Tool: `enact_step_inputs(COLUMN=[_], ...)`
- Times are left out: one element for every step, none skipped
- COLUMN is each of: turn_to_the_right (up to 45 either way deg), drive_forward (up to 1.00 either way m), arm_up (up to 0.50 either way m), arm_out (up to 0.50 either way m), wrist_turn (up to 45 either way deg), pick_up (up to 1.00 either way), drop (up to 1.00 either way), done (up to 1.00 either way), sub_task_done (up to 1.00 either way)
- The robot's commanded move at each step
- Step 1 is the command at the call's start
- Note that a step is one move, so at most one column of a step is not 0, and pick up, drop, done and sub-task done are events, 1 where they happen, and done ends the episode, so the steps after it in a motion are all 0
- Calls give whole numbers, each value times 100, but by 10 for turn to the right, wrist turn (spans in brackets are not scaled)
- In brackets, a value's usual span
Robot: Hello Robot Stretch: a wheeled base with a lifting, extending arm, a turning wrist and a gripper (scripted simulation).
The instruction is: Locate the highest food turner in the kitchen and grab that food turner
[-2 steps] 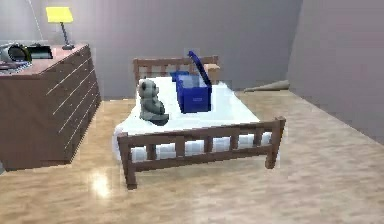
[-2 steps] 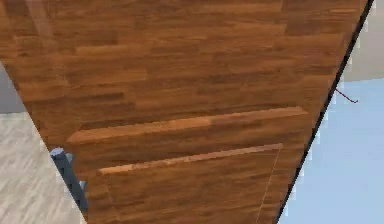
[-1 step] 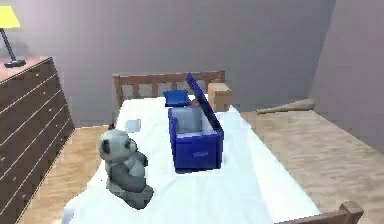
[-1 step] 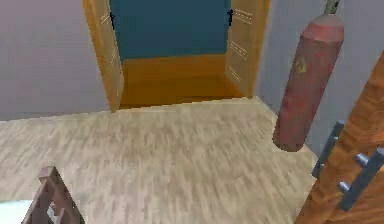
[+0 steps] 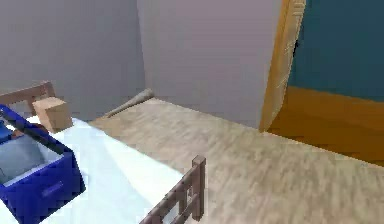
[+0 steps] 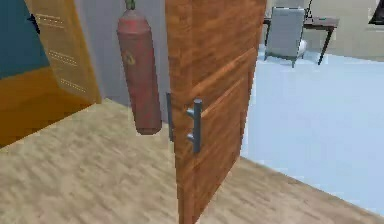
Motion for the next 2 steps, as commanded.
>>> enact_step_inputs(turn_to_the_right=[450,0], drive_forward=[0,75], arm_up=[0,0], arm_out=[0,0], wrist_turn=[0,0], pick_up=[0,0], drop=[0,0], done=[0,0], sub_task_done=[0,0])
